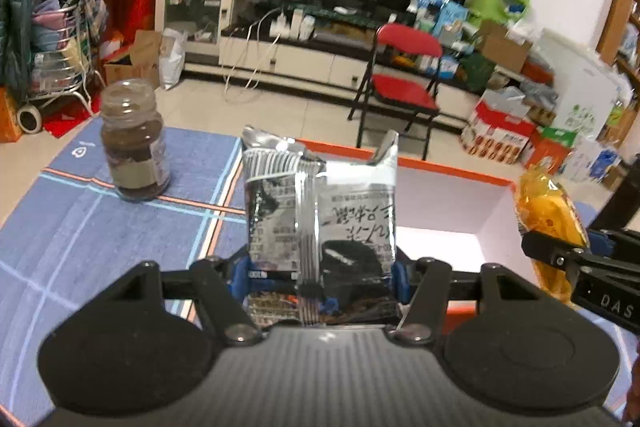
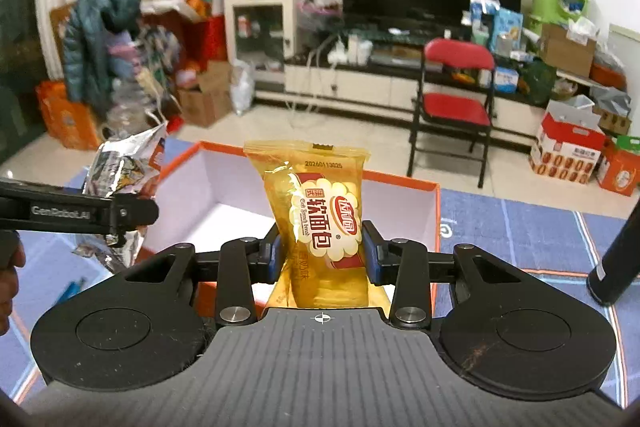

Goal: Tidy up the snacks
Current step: 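Lift both bags over the orange box and open both grippers, then grasp the red bean-snack bag with the left gripper while the right grasps the yellow chip bag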

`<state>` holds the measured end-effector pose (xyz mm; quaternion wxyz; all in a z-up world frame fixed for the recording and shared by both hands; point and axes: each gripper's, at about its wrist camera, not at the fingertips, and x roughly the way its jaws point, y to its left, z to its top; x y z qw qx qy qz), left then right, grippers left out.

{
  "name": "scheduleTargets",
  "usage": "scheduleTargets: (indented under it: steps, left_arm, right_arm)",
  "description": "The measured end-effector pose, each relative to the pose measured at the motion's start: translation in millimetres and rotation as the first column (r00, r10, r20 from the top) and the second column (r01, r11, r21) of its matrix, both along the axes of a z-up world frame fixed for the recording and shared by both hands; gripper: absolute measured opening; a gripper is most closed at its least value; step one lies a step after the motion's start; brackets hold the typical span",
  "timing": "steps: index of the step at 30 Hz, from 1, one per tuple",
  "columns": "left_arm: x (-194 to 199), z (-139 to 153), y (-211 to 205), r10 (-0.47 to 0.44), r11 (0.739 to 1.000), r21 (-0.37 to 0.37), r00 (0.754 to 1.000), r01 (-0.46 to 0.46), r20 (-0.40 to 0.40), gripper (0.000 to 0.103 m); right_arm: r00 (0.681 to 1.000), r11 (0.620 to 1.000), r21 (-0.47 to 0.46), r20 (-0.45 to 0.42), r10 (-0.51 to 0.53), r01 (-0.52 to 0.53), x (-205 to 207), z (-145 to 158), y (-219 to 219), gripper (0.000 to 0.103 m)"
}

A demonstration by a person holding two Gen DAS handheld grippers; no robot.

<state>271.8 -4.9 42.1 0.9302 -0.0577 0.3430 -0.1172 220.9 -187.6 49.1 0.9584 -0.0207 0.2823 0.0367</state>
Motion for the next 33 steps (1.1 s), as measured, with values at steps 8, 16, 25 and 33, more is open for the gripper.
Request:
scheduleTargets:
  steps: [8, 16, 25, 33]
  left_arm:
    - [30, -4, -7, -0.004, 0.998, 0.056, 1.0, 0.004, -0.013, 0.06]
    - [44, -7, -12, -0.005, 0.997, 0.082, 1.0, 0.005, 0.005, 0.075]
    - [-43, 35, 46, 0.08, 0.997, -0.031, 0.988, -0.076, 0.133, 0.101]
    - [-144, -3, 89, 0.138, 0.99, 0.011, 0.979, -0.141, 0.152, 0.101]
  right_arm:
    - [0.999, 0.999, -0.021, -0.043, -0.027, 0.026, 36, -21, 0, 0.021]
    - [0.995, 0.999, -0.032, -0.088, -0.042, 0.039, 48, -33, -5, 0.04]
    - [0.978, 0.995, 0.074, 0.19, -0.082, 0.069, -70, 17, -34, 0.068]
    - [0.956, 0.978, 0.098, 0.214, -0.201, 0.184, -166, -37, -37, 0.087]
